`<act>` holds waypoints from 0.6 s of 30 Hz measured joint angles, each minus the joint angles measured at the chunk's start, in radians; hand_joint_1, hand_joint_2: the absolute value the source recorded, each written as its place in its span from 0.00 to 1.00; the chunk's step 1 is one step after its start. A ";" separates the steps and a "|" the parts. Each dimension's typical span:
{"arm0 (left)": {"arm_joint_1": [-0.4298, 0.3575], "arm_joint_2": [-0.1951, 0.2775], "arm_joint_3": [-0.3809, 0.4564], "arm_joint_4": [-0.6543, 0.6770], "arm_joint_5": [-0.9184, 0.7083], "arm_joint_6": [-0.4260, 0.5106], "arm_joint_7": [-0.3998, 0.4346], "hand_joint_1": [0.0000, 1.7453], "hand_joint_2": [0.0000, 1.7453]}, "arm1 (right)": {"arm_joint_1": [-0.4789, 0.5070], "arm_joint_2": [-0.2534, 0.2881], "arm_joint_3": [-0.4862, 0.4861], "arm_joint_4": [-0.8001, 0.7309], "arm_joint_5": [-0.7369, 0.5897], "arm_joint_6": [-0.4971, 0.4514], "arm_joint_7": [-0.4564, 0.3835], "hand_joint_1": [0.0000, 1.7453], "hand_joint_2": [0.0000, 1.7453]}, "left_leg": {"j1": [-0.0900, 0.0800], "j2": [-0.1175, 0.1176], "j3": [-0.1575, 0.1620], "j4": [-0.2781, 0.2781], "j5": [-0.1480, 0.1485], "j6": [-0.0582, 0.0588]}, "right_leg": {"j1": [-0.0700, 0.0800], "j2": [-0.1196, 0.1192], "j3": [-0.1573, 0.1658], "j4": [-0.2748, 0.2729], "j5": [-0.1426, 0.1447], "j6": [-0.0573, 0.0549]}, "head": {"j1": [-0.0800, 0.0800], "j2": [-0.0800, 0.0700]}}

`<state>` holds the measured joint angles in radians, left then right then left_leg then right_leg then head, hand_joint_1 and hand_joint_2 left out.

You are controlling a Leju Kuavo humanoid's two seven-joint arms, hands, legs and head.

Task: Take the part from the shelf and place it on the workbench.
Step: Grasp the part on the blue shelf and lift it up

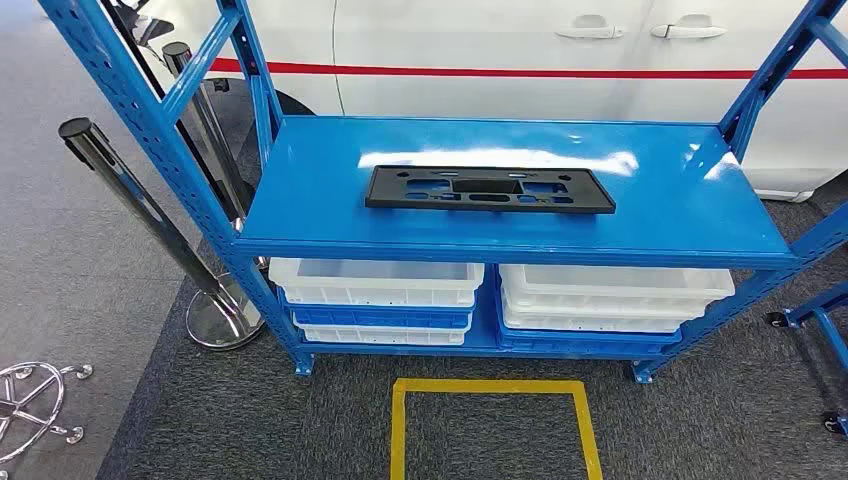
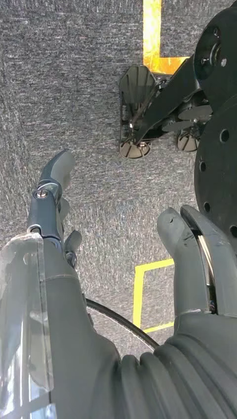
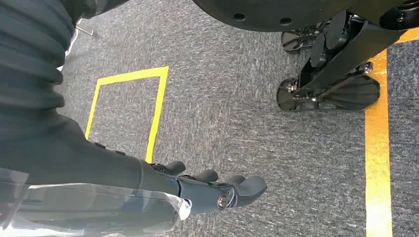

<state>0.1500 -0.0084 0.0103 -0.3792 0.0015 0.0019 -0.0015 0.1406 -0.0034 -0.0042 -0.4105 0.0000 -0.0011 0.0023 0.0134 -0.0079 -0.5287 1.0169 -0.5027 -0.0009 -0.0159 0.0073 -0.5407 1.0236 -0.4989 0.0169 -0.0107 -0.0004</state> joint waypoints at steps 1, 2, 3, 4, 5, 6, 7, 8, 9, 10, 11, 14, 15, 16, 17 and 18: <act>-0.001 0.000 0.000 0.000 0.000 0.000 0.000 0.00 1.00 | 0.001 0.000 0.000 0.000 0.000 0.000 0.000 0.00 1.00 | 0.000 0.001 0.001 0.001 0.000 0.000 | -0.001 0.001 0.000 -0.001 0.000 0.001 | 0.000 0.000; -0.003 0.000 0.000 -0.002 0.000 0.000 0.000 0.00 1.00 | 0.003 0.000 0.000 0.002 0.000 0.000 0.000 0.00 1.00 | -0.001 0.001 0.002 0.002 0.000 0.001 | -0.002 0.002 -0.001 -0.001 0.001 0.001 | 0.000 0.000; -0.005 0.000 0.000 -0.006 0.000 0.000 0.000 0.00 1.00 | 0.007 0.000 0.000 0.005 0.000 0.000 0.000 0.00 1.00 | -0.001 0.002 0.003 0.003 0.000 0.001 | -0.004 0.003 -0.001 -0.001 0.001 0.002 | 0.000 0.000; -0.010 0.000 0.000 -0.014 0.000 0.000 0.000 0.00 1.00 | 0.013 0.000 0.000 0.012 0.000 0.000 0.000 0.00 1.00 | -0.002 0.003 0.005 0.004 0.000 0.001 | -0.005 0.004 -0.002 -0.002 0.002 0.003 | 0.000 0.000; -0.017 0.000 0.000 -0.024 0.000 0.000 0.000 0.00 1.00 | 0.020 0.000 0.000 0.022 0.000 0.000 0.000 0.00 1.00 | -0.002 0.003 0.005 0.004 0.000 0.002 | -0.007 0.005 -0.002 -0.002 0.002 0.004 | 0.000 0.000; -0.026 0.001 0.000 -0.037 0.000 0.000 -0.001 0.00 1.00 | 0.028 0.000 0.000 0.033 0.000 0.000 0.000 0.00 1.00 | -0.003 0.003 0.004 0.005 0.000 0.003 | -0.007 0.004 -0.002 -0.002 0.002 0.005 | 0.000 0.000; -0.038 0.001 0.000 -0.052 0.000 0.000 -0.001 0.00 1.00 | 0.038 0.001 0.000 0.048 0.000 0.000 0.000 0.00 1.00 | -0.004 0.003 0.004 0.005 -0.001 0.004 | -0.008 0.004 -0.001 -0.002 0.002 0.006 | 0.000 0.000; -0.051 0.001 0.000 -0.066 0.000 0.000 -0.001 0.00 1.00 | 0.049 0.002 0.000 0.063 0.000 0.000 0.000 0.00 1.00 | -0.005 0.003 0.004 0.006 -0.001 0.006 | -0.010 0.004 -0.001 -0.002 0.003 0.008 | 0.000 0.000; -0.064 0.001 0.000 -0.082 0.000 0.000 -0.002 0.00 1.00 | 0.061 0.002 0.000 0.078 0.000 0.000 0.000 0.00 1.00 | -0.006 0.003 0.003 0.007 -0.002 0.009 | -0.011 0.005 -0.001 -0.002 0.004 0.010 | 0.000 0.000; -0.076 0.002 0.000 -0.098 0.000 0.000 -0.002 0.00 1.00 | 0.074 0.003 0.000 0.093 0.000 0.000 0.001 0.00 1.00 | -0.008 0.004 0.002 0.007 -0.002 0.012 | -0.013 0.006 -0.001 -0.003 0.005 0.012 | 0.000 0.000; -0.088 0.002 0.000 -0.114 0.000 0.000 -0.002 0.00 1.00 | 0.087 0.003 0.000 0.108 0.000 0.000 0.001 0.00 1.00 | -0.010 0.004 0.000 0.007 -0.002 0.014 | -0.014 0.007 0.000 -0.004 0.006 0.015 | 0.000 0.000; -0.125 0.003 0.000 -0.169 0.000 0.000 -0.003 0.00 1.00 | 0.127 0.003 0.000 0.160 0.000 0.000 0.001 0.00 1.00 | -0.007 0.003 0.006 -0.012 0.010 0.031 | -0.014 0.005 0.005 -0.008 0.003 0.026 | 0.000 0.000; -0.139 0.003 0.000 -0.189 0.000 0.000 -0.003 0.00 1.00 | 0.139 0.003 0.000 0.180 0.000 0.000 0.001 0.00 1.00 | -0.004 0.001 0.010 -0.022 0.017 0.038 | -0.013 0.004 -0.003 0.015 -0.015 0.027 | 0.000 0.000; -0.153 0.003 0.000 -0.208 0.000 0.000 -0.003 0.00 1.00 | 0.151 0.003 0.000 0.198 0.000 0.000 0.001 0.00 1.00 | -0.001 -0.003 0.013 -0.029 0.023 0.044 | -0.011 0.003 -0.023 0.060 -0.044 0.026 | 0.000 0.000; -0.164 0.003 0.000 -0.225 0.000 0.000 -0.003 0.00 1.00 | 0.162 0.003 0.000 0.216 0.000 0.000 0.001 0.00 1.00 | -0.001 -0.006 0.011 -0.031 0.026 0.047 | -0.011 0.002 -0.054 0.127 -0.081 0.024 | 0.000 0.000; -0.172 0.003 0.000 -0.239 0.000 0.000 -0.003 0.00 1.00 | 0.170 0.002 0.000 0.231 0.000 0.000 0.001 0.00 1.00 | -0.003 -0.009 0.009 -0.030 0.027 0.048 | -0.010 0.002 -0.089 0.197 -0.113 0.023 | 0.000 0.000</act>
<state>-0.0219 -0.0051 0.0104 -0.6177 0.0015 0.0023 -0.0047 0.3108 -0.0011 -0.0042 -0.1791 0.0000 -0.0013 0.0035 0.0108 -0.0173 -0.5202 0.9865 -0.4760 0.0472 -0.0257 0.0092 -0.6301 1.2204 -0.6118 0.0404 -0.0103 -0.0004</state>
